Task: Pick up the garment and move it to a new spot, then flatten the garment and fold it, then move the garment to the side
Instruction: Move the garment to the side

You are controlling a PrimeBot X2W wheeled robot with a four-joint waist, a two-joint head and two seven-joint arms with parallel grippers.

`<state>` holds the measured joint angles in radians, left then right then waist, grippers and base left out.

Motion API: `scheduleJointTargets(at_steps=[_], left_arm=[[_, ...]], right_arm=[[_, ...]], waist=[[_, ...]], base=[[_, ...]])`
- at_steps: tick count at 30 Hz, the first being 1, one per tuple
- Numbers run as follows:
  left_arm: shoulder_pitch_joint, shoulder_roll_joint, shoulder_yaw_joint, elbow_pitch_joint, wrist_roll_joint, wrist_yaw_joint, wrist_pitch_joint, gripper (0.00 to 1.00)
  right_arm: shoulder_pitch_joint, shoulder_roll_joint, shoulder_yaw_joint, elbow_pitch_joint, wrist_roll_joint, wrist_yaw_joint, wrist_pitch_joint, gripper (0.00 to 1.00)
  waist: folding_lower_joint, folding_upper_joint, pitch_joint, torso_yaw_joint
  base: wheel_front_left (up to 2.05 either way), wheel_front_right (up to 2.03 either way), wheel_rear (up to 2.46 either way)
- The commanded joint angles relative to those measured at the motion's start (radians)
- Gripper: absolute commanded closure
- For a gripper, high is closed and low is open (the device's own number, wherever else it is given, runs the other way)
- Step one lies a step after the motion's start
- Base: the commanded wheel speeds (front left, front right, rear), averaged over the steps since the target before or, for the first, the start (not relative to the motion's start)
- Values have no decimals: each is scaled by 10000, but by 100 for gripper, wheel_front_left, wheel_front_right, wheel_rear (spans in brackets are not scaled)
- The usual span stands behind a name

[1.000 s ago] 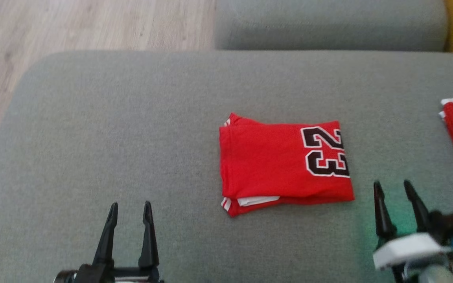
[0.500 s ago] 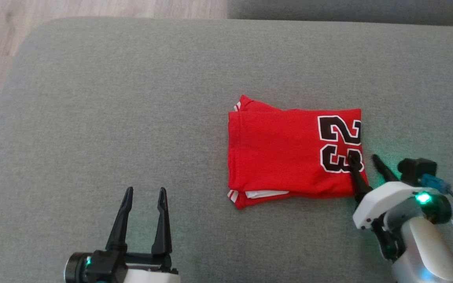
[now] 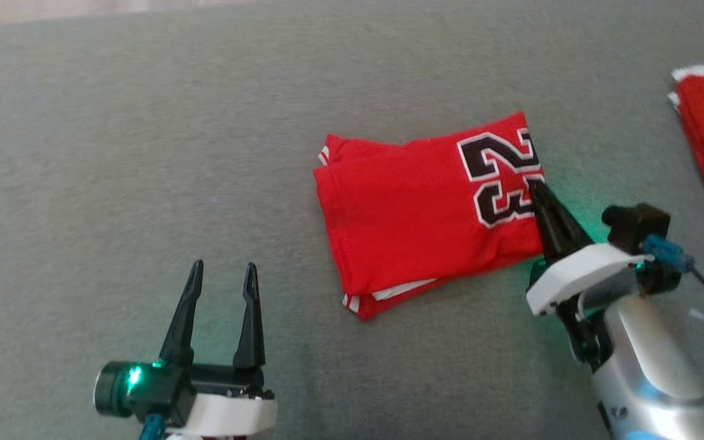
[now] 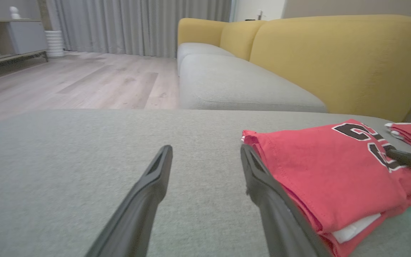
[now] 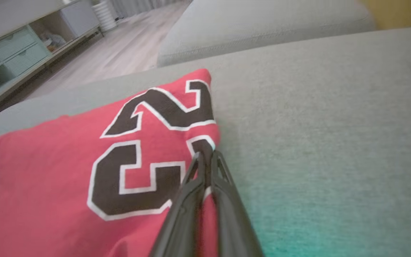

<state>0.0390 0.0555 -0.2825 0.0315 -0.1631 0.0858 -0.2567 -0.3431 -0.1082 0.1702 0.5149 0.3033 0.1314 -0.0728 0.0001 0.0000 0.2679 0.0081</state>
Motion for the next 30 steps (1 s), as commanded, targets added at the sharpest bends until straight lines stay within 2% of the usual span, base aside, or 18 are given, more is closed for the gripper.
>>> scheduleJointTargets(at_steps=[1, 5, 9, 16, 27, 30], left_arm=[[-315, -53, 406, -317, 119, -43, -51, 0], [-481, -53, 489, -331, 291, -181, -51, 0], [-631, -53, 544, -326, 417, -302, -51, 0], [-857, -53, 646, -369, 613, -432, -51, 0], [-1277, -41, 893, -389, 894, -685, -51, 0], [-1408, -42, 903, -366, 938, -753, -51, 0]], right_arm=[[-359, -111, 236, -420, 68, -7, -169, 100], [-700, -382, 318, -721, 32, -7, -306, 100], [-1091, -945, 264, -1077, -80, -7, -188, 100], [-1634, -2354, -324, -1920, -278, -7, 387, 100], [-1748, -4739, -1967, -3418, -1056, -7, 1725, 100], [-1816, -5164, -2412, -3615, -1231, -7, 1997, 100]], waist=[[-1, 0, 356, -506], [-1, 0, 603, -1016], [-1, 0, 871, -1406], [-1, 0, 1464, -1847], [-1, 0, 2268, -2310], [-1, 0, 2423, -2374]], base=[[0, 0, 0], [0, 0, 0], [0, 0, 0], [0, 0, 0], [0, 0, 0], [0, 0, 0]])
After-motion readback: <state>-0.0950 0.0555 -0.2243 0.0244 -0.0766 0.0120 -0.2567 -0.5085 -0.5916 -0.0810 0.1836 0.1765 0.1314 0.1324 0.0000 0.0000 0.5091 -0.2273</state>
